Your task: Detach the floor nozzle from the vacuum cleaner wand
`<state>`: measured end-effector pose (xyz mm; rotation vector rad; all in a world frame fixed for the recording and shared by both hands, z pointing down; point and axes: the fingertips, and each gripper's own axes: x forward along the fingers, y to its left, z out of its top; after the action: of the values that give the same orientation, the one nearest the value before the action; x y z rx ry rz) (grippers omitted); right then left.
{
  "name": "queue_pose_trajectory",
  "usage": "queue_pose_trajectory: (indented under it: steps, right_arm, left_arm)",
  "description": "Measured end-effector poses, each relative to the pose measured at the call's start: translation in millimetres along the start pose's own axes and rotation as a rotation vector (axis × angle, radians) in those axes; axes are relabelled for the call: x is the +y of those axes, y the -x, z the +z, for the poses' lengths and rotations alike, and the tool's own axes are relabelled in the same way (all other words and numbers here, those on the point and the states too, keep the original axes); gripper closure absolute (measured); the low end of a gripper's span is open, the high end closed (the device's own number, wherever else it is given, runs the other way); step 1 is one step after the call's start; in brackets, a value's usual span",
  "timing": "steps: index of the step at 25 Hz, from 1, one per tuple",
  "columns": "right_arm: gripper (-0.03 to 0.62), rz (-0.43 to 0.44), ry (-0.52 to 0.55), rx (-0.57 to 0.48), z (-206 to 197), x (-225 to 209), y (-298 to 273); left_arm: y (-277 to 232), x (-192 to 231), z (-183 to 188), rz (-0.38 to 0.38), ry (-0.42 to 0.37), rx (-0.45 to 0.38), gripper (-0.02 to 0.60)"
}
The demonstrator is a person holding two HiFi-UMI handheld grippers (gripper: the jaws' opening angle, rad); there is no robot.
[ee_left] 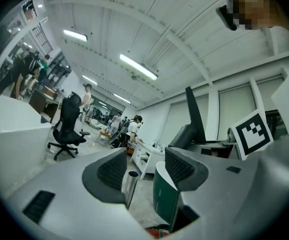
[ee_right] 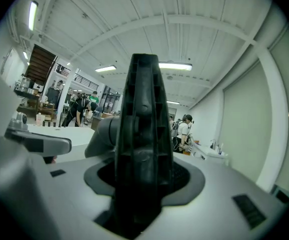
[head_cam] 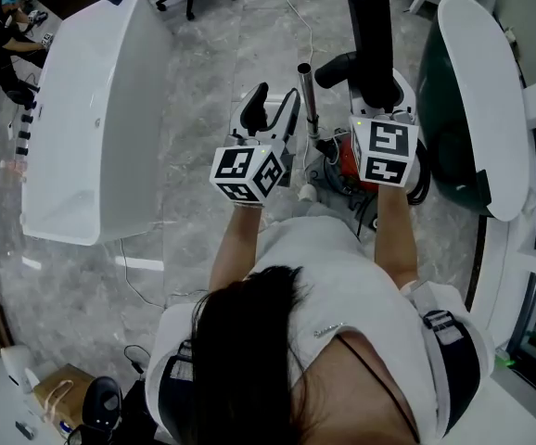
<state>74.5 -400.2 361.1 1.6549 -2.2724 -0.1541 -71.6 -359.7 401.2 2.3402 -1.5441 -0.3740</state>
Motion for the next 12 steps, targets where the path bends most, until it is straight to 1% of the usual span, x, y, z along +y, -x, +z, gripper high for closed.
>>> queue_pose_trajectory:
  steps: [7, 12]
  right_arm:
    - [0.378, -0.032, -0.052, 0.029, -15.3, 13.8, 30.9]
    - [0.378, -0.061, -0.069, 0.029, -27.1, 23.9, 54.1]
  left_arm:
    - [27.5, -11.8, 2.4, -0.009, -0.021, 0.027, 0.341]
    - [48.0, -21.8, 1.8, 0.007, -0.067, 0.031, 0.351]
